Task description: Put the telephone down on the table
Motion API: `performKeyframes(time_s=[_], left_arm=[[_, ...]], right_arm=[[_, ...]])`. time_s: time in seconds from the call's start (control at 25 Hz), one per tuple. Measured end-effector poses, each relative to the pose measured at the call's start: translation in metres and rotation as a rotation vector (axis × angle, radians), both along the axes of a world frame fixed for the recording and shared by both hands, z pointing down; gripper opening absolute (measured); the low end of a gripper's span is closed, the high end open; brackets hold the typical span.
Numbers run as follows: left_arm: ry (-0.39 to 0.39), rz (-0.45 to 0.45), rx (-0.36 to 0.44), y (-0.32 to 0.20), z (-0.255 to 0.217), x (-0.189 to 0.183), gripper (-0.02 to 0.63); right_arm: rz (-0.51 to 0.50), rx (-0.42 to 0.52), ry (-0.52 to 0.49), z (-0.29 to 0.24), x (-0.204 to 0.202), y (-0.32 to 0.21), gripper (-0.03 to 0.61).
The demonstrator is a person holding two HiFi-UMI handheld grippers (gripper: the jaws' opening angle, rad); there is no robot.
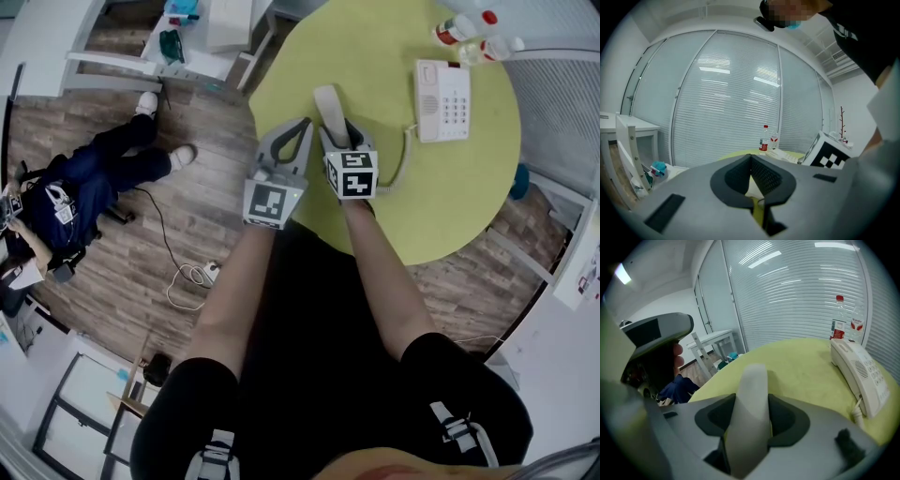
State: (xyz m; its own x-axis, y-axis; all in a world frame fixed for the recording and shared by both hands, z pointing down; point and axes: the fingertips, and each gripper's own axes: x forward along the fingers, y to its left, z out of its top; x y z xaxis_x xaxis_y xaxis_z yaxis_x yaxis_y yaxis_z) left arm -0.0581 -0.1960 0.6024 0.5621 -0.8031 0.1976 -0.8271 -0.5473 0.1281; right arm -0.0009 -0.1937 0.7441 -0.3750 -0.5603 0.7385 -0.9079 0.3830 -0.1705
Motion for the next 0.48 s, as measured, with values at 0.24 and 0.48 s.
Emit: performKeyframes(time_s=[0.24, 0.48], left_arm=[[-0.008, 0.012, -0.006, 0.002, -0.011, 0.000, 0.006], [-0.020, 0.043, 0.000, 0.007, -0.043, 0.001, 0.006]], right_arm=[[-0.027, -0.023, 0.044, -0.003, 0.000, 0.003, 0.227], [-0.020, 0.031, 0.021, -0.053, 0.010, -0.002, 0.227]])
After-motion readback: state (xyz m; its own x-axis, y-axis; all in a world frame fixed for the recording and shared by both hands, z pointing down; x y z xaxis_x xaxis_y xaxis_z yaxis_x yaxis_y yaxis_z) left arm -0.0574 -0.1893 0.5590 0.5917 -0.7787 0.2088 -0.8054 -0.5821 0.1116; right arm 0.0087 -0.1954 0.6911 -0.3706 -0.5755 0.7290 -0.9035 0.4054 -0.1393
